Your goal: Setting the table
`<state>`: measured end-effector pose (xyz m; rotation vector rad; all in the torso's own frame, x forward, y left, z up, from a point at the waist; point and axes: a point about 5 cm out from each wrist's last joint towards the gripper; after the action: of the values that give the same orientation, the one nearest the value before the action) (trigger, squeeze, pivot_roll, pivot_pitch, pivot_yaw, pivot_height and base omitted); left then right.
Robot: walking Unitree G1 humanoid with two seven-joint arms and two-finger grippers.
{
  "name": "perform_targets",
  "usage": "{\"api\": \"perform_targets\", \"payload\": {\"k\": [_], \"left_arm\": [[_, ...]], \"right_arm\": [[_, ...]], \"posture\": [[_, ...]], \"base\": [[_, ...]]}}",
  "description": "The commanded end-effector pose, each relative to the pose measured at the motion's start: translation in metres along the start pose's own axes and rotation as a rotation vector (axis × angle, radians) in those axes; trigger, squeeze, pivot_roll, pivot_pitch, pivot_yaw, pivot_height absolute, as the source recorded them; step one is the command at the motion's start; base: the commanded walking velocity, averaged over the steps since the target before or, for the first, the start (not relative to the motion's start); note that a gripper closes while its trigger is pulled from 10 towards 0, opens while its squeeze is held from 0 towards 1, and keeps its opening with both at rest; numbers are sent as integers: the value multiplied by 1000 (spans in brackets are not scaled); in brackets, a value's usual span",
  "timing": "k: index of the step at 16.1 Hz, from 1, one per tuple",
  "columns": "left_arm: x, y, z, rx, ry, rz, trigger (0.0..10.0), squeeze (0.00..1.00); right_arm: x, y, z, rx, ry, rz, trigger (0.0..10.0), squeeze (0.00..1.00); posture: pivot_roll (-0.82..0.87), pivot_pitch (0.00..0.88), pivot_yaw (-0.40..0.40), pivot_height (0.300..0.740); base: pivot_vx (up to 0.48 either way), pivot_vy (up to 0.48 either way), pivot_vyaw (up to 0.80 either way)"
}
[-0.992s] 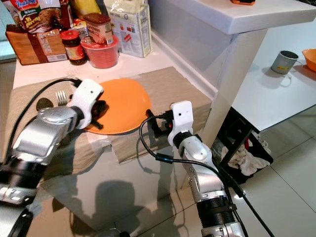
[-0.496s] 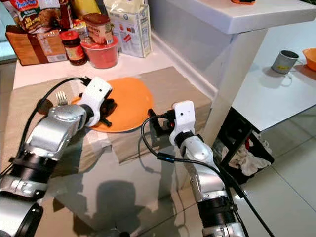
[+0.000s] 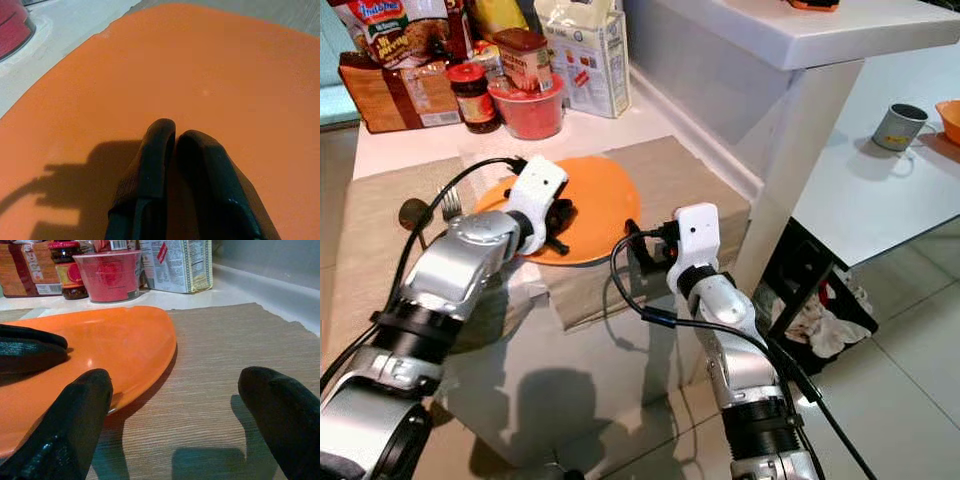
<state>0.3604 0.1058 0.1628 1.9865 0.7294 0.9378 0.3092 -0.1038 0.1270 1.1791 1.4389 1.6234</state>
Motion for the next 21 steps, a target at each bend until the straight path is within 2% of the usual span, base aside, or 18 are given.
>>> {"api": "perform_targets", "payload": {"k": [1,6,9,11,15,17,18,20,21], "left_arm": [[-28,3,12,5,-113,-1,10000,0],[-42,12,21,-48,-141,-16,10000,0],[-40,18,23,-82,-120,-18,10000,0],[-30,33,20,-171,-58,-20,10000,0],[1,66,4,-346,99,72,10000,0],[12,75,-7,-398,146,71,10000,0],[17,72,-13,-402,168,86,10000,0],[23,62,-25,-417,187,49,10000,0],[28,45,-41,-412,230,34,10000,0]], "right_arm": [[10,-1,3,11,38,-9,10000,0],[11,-1,4,5,36,-6,10000,0],[10,-1,4,4,35,-8,10000,0],[11,-1,5,3,37,-10,10000,0],[12,-2,5,5,43,-9,10000,0],[13,-2,4,4,47,-9,10000,0],[13,-2,4,3,48,-11,10000,0],[10,2,3,-23,27,-19,10000,0],[5,6,2,-56,-8,-48,10000,0]], "posture": [[9,0,43,740],[5,0,48,740],[3,0,46,740],[7,0,42,740],[16,0,37,740],[17,0,35,740],[17,0,36,740],[22,0,35,740],[31,0,32,740]], "base": [[0,0,0],[0,0,0],[0,0,0],[0,0,0],[0,0,0],[0,0,0],[0,0,0],[0,0,0],[0,0,0]]}}
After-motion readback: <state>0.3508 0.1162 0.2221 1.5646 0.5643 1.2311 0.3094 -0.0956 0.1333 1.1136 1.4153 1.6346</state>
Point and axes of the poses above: a point about 5 cm out from each wrist's last joint towards the gripper, its own z axis pointing out of the wrist towards the gripper, its own y axis along the axis of the wrist's last joint, x = y × z, and after that the axes turned 9 degrees about z, right-handed
